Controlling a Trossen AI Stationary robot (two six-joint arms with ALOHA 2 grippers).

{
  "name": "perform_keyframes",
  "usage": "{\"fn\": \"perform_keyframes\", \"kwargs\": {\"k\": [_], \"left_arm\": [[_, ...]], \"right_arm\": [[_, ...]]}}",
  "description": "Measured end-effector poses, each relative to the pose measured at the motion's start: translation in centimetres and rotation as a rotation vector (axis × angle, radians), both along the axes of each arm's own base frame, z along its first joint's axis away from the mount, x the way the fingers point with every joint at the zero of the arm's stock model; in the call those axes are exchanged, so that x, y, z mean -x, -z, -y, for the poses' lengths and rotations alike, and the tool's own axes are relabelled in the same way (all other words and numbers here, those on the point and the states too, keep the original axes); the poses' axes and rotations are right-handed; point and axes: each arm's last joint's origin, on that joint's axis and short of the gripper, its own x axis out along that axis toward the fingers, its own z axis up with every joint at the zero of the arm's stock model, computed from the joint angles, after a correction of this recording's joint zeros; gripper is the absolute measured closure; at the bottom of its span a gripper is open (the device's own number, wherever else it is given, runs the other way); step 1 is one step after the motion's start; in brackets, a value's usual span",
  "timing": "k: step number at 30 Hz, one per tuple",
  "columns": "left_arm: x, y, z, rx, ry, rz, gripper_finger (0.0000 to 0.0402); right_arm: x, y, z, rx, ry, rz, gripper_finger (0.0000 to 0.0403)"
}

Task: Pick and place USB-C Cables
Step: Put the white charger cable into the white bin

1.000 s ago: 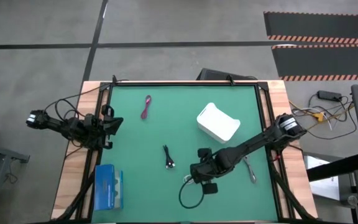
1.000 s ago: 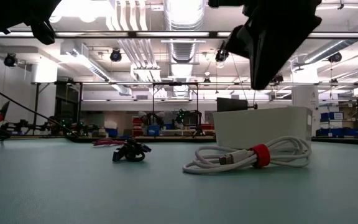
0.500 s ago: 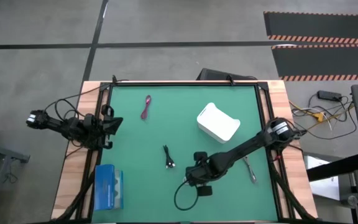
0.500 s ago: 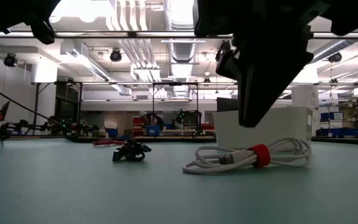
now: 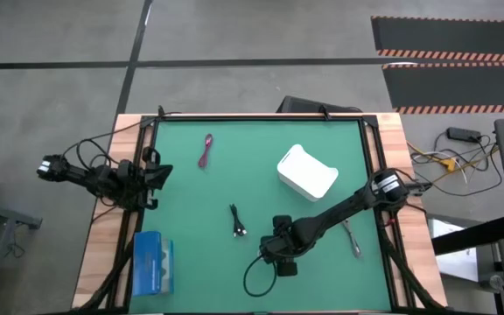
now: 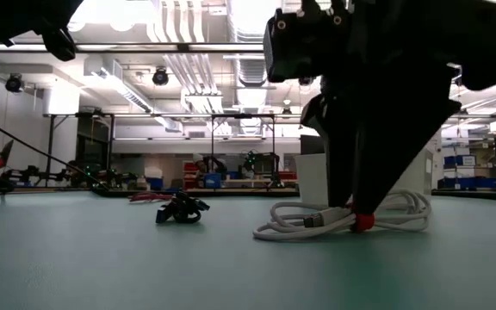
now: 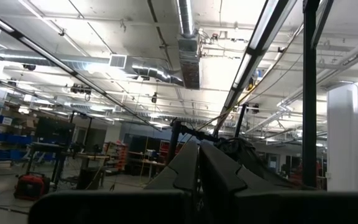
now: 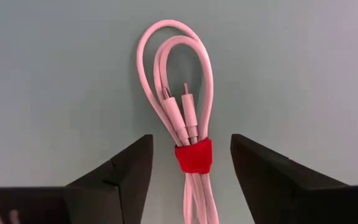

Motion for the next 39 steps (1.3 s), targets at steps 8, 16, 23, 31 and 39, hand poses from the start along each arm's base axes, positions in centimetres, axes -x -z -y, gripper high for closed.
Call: {"fn": "perform_keyframes", "kwargs": {"k": [8,16,23,31,39], "left_arm": [[0.0,0.0,0.0,0.0,0.0,0.0,0.0401],[0.0,0.0,0.0,0.0,0.0,0.0,0.0401],[0.0,0.0,0.0,0.0,0.0,0.0,0.0401],[0.0,0.0,0.0,-0.001,0.0,-0.001,0.0401],[0.0,0.0,0.0,-0.001,0.0,0.0,0.0401]], "right_arm": [[0.0,0.2,0.0,-0.004,0.019,-0.004,0.0188],[-0.3,0.6,-0.1,-0.004,0.028,0.007,0.0196],[-0.5,1.1,-0.2,-0.014,0.026,0.008,0.0219],[-0.5,1.1,-0.3,-0.036,0.024,-0.002,0.0271],[-0.5,1.1,-0.3,-0.055,0.025,-0.009,0.0331]]}}
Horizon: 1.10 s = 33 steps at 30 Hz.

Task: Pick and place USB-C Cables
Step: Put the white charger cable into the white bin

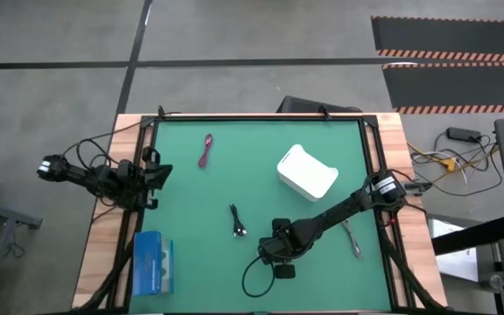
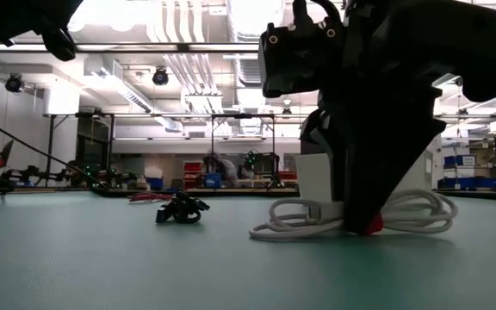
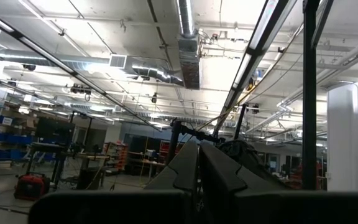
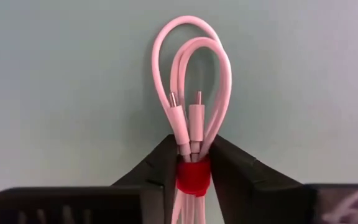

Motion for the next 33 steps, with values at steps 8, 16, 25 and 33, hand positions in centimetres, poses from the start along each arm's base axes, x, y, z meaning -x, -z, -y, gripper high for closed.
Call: {"fn": "perform_keyframes", "kwargs": {"k": [8,16,25,33], "left_arm": [[0.0,0.0,0.0,0.0,0.0,0.0,0.0401],[0.0,0.0,0.0,0.0,0.0,0.0,0.0401],[0.0,0.0,0.0,0.0,0.0,0.0,0.0401],[0.0,0.0,0.0,0.0,0.0,0.0,0.0401]], "right_arm": [[0.0,0.0,0.0,0.0,0.001,0.001,0.0354],[-0.1,0.0,0.2,0.0,0.005,0.001,0.0354],[-0.2,-0.5,0.1,0.038,0.004,0.026,0.0355],[0.0,-1.2,0.4,0.075,0.014,0.022,0.0355]]}}
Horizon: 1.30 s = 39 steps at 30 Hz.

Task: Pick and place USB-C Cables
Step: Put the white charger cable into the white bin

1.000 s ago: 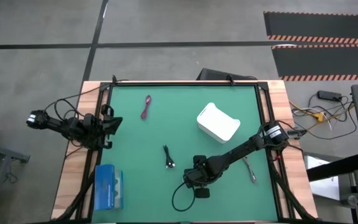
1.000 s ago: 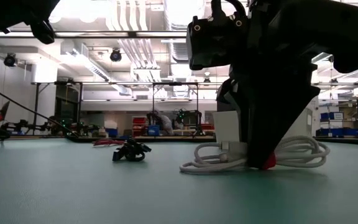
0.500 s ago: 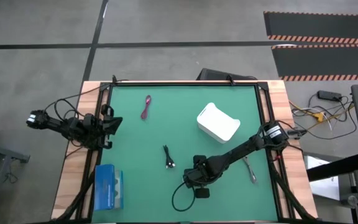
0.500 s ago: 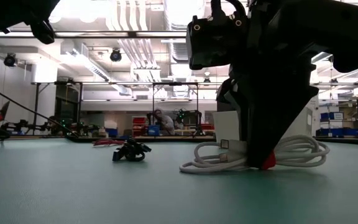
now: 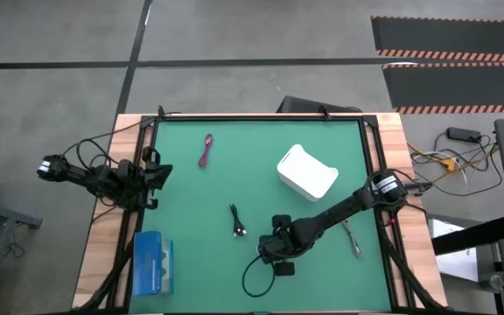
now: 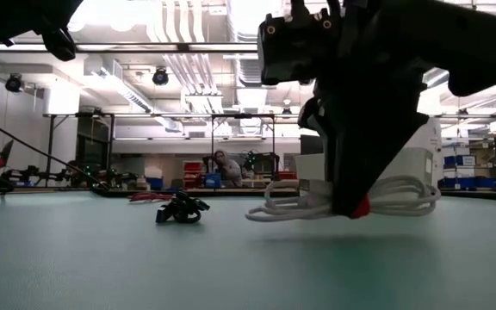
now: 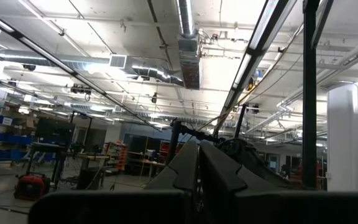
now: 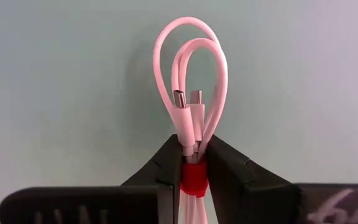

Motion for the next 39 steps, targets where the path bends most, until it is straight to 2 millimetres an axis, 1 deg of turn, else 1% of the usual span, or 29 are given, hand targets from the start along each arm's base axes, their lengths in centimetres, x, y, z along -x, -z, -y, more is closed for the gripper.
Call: {"fn": "perform_keyframes", "kwargs": {"k": [3,8,16,22,28,36,39], "left_arm": [[0.0,0.0,0.0,0.0,0.0,0.0,0.0401],[0.0,0.0,0.0,0.0,0.0,0.0,0.0401],[0.0,0.0,0.0,0.0,0.0,0.0,0.0401],[0.0,0.0,0.0,0.0,0.0,0.0,0.0401],[0.0,0.0,0.0,0.0,0.0,0.0,0.0401],[0.0,0.0,0.0,0.0,0.0,0.0,0.0401],[0.0,0.0,0.0,0.0,0.0,0.0,0.0401]], "right_arm": [[0.3,-0.7,0.2,0.007,0.005,-0.004,0.0355],[0.3,-2.8,1.3,0.005,0.089,0.058,0.0355],[0.0,-6.0,4.6,-0.079,0.355,0.134,0.0355],[0.3,-7.8,7.3,-0.13,0.52,0.152,0.0355],[1.7,-9.7,9.9,-0.141,0.621,0.102,0.0355],[3.8,-12.5,12.5,-0.141,0.697,0.106,0.0355],[4.5,-13.3,13.5,-0.138,0.724,0.106,0.0355]]}}
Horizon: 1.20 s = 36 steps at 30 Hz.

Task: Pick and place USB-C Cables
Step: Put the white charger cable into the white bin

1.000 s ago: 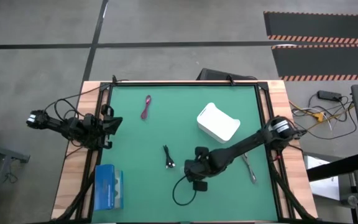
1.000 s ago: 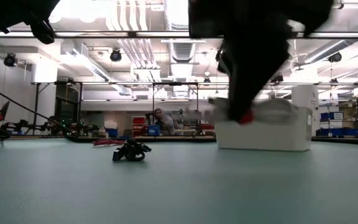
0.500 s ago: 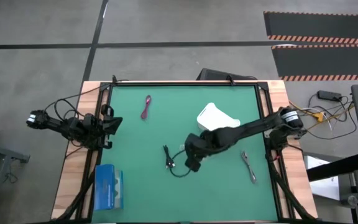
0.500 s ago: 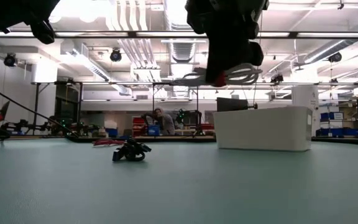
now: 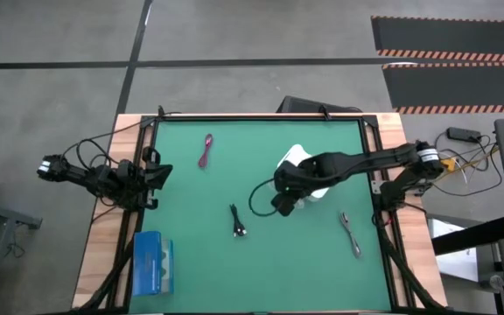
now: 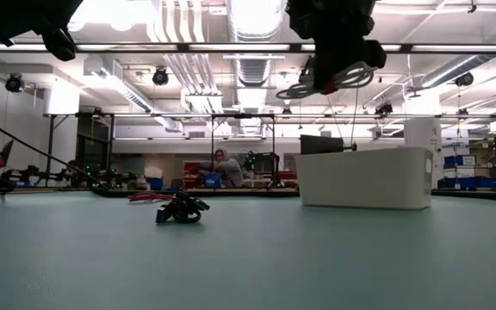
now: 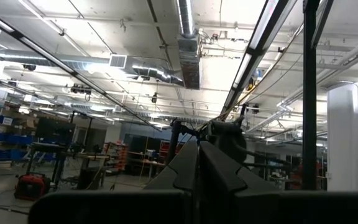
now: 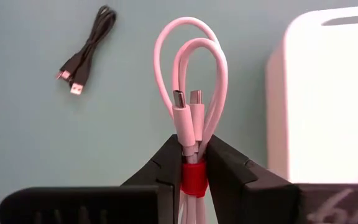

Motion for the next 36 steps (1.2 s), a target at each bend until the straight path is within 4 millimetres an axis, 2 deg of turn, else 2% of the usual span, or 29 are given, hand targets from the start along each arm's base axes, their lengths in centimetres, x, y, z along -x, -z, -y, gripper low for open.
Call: {"fn": "perform_keyframes", "kwargs": {"k": [7,14,23,28,36], "left_arm": [[0.0,0.0,0.0,0.0,0.0,0.0,0.0401],[0.0,0.0,0.0,0.0,0.0,0.0,0.0401],[0.0,0.0,0.0,0.0,0.0,0.0,0.0401],[0.0,0.0,0.0,0.0,0.0,0.0,0.0401],[0.0,0.0,0.0,0.0,0.0,0.0,0.0401]], "right_arm": [[2.0,-1.5,2.8,0.002,0.084,-0.039,0.0355],[3.3,-1.9,5.2,0.018,0.112,-0.106,0.0355],[3.5,-1.2,6.7,0.06,0.017,-0.158,0.0355],[3.7,-0.9,7.0,0.145,-0.08,-0.194,0.0355],[4.1,1.5,7.1,0.203,-0.133,-0.272,0.0355]]}}
